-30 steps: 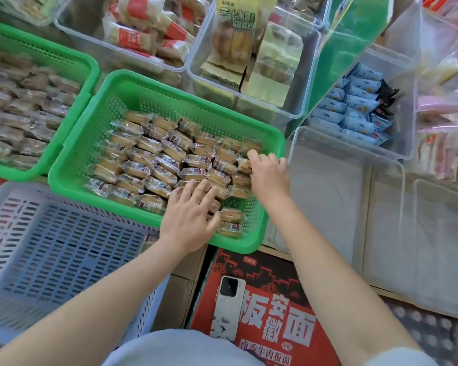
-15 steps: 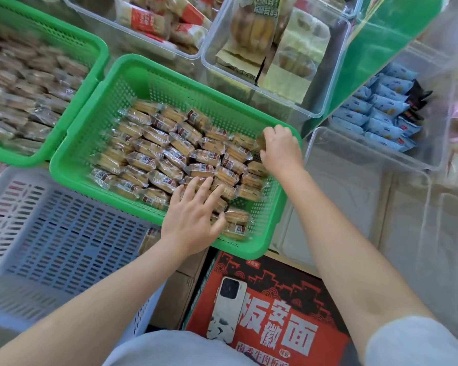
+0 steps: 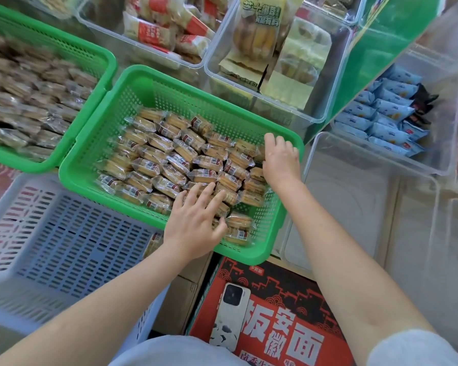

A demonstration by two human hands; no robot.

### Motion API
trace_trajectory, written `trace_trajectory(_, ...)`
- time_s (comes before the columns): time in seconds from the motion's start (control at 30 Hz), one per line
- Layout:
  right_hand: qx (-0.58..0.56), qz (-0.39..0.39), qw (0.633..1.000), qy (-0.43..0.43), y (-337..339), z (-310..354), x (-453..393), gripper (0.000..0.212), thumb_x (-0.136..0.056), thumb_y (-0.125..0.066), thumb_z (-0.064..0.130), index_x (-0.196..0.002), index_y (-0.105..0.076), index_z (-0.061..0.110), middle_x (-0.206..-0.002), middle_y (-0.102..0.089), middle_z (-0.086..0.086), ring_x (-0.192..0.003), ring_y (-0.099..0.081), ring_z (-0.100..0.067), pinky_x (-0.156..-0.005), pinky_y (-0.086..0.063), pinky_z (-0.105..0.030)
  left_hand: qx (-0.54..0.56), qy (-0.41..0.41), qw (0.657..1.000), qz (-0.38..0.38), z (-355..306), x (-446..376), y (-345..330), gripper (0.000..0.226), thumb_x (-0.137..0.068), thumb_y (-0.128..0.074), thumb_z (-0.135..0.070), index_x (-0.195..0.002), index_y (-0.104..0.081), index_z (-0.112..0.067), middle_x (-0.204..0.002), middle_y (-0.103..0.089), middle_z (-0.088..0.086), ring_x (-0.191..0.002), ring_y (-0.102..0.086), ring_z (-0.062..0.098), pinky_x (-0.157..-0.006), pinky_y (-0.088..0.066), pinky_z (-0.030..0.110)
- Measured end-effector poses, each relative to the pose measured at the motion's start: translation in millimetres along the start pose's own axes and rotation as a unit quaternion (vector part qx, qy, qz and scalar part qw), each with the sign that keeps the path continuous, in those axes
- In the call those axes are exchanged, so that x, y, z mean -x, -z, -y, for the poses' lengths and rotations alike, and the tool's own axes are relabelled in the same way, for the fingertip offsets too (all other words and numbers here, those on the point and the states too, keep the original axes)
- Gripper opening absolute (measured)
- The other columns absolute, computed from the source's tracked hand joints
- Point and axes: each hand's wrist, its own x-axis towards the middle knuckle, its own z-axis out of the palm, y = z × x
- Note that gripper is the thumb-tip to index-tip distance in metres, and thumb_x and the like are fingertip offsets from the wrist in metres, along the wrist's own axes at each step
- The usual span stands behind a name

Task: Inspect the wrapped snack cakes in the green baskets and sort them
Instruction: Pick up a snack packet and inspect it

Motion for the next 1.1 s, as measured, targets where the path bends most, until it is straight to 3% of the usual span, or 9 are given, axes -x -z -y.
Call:
trace_trajectory(0.07, 0.001, 0.002, 1.000, -0.002, 1, 0, -3, 0.044, -0.086, -0.049, -0.008, -0.127, -0.046, 0.008, -0.115, -0.055, -0.011, -0.106, -0.049, -0.030, -0.091, -0.036, -0.039, -0.004, 0.002, 1.000, 0.001, 0, 0, 0, 0.075, -0.090, -0.016, -0.060, -0.159, -0.028, -0.031, -0.166, -0.026, 0.001, -0.153, -0.020, 0.026, -0.122, -0.019, 0.049)
trace_trajectory(0.13, 0.012, 0.000, 1.000, 0.001, 5, -2, -7, 0.030, -0.085, -0.051, -0.008, -0.111, -0.052, 0.008, -0.113, -0.057, -0.011, -0.105, -0.049, -0.030, -0.089, -0.034, -0.037, -0.004, 0.002, 1.000, 0.006, 0, 0, 1, 0.076, -0.089, -0.014, -0.060, -0.159, -0.025, -0.032, -0.167, -0.023, 0.000, -0.154, -0.018, 0.025, -0.123, -0.018, 0.049)
trace_trajectory(0.33, -0.026, -0.103, 0.994, -0.013, 26, -10, -9, 0.030, -0.079, -0.041, -0.018, -0.095, -0.057, 0.001, -0.097, -0.060, -0.018, -0.091, -0.052, -0.034, -0.076, -0.029, -0.035, -0.004, 0.000, 1.000, 0.013, -1, 1, 3, 0.079, -0.087, -0.007, -0.061, -0.161, -0.017, -0.034, -0.169, -0.015, -0.002, -0.155, -0.011, 0.024, -0.124, -0.012, 0.047)
trace_trajectory(0.6, 0.020, -0.035, 0.998, -0.057, 13, -14, -6, 0.017, -0.094, -0.050, 0.001, -0.107, -0.058, 0.010, -0.112, -0.061, -0.010, -0.107, -0.047, -0.029, -0.086, -0.032, -0.038, 0.002, -0.006, 1.000, 0.023, -1, 3, 6, 0.074, -0.092, -0.015, -0.058, -0.162, -0.011, -0.032, -0.170, -0.008, -0.003, -0.156, -0.004, 0.023, -0.125, -0.005, 0.047)
trace_trajectory(0.83, 0.092, -0.017, 0.993, -0.071, 0, -3, -10, 0.015, -0.095, -0.052, 0.008, -0.107, -0.057, 0.016, -0.112, -0.059, -0.008, -0.109, -0.046, -0.030, -0.088, -0.031, -0.041, 0.007, -0.007, 1.000, 0.012, 1, 2, 3, 0.071, -0.095, -0.018, -0.058, -0.161, -0.013, -0.032, -0.169, -0.011, -0.002, -0.156, -0.005, 0.023, -0.125, -0.007, 0.048)
trace_trajectory(1.1, 0.059, -0.010, 0.997, -0.038, -3, -3, -4, 0.016, -0.102, -0.045, 0.017, -0.112, -0.057, 0.016, -0.118, -0.056, -0.008, -0.116, -0.043, -0.029, -0.099, -0.028, -0.043, 0.012, -0.006, 1.000, 0.003, 0, 2, 2, 0.070, -0.095, -0.019, -0.056, -0.161, -0.017, -0.031, -0.169, -0.015, -0.001, -0.155, -0.009, 0.024, -0.124, -0.010, 0.048)
